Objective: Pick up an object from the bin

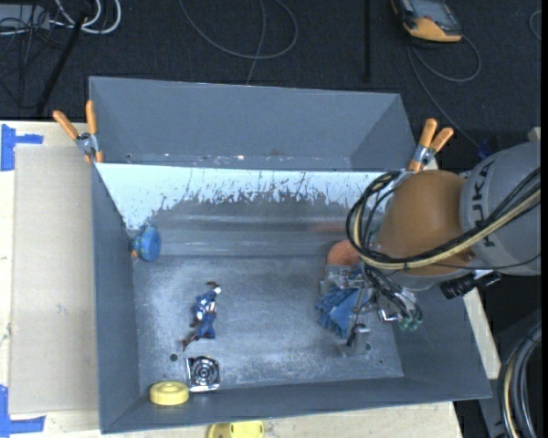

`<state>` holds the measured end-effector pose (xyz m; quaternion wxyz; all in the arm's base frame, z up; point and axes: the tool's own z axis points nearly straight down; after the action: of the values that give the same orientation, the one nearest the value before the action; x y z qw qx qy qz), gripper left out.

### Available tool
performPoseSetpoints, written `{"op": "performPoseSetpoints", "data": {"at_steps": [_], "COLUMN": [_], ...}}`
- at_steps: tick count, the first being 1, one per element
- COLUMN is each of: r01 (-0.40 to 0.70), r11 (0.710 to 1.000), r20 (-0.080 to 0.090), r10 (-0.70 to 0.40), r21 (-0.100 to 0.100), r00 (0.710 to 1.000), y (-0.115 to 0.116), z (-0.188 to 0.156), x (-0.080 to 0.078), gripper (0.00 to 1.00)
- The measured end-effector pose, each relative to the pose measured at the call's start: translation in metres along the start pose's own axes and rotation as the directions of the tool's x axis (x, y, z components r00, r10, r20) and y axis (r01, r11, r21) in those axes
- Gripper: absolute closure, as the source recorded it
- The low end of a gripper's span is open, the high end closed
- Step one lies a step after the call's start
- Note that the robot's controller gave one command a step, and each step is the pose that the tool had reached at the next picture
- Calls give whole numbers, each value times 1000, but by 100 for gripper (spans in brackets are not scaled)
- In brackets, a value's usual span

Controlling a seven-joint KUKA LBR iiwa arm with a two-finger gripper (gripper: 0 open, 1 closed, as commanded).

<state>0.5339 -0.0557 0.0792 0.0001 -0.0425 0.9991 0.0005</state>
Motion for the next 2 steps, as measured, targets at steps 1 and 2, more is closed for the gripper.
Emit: {"op": "performPoseSetpoints", "data": {"at_steps": [1,2], "r01": [-163,-163], "r11": [987,987], "r20": [0,0], "r10": [163,163], "r21": [1,1], "r00": [987,987], "y": [-38,-38], "z": [10,10], "x": [-15,-15], "gripper": [100,100]}}
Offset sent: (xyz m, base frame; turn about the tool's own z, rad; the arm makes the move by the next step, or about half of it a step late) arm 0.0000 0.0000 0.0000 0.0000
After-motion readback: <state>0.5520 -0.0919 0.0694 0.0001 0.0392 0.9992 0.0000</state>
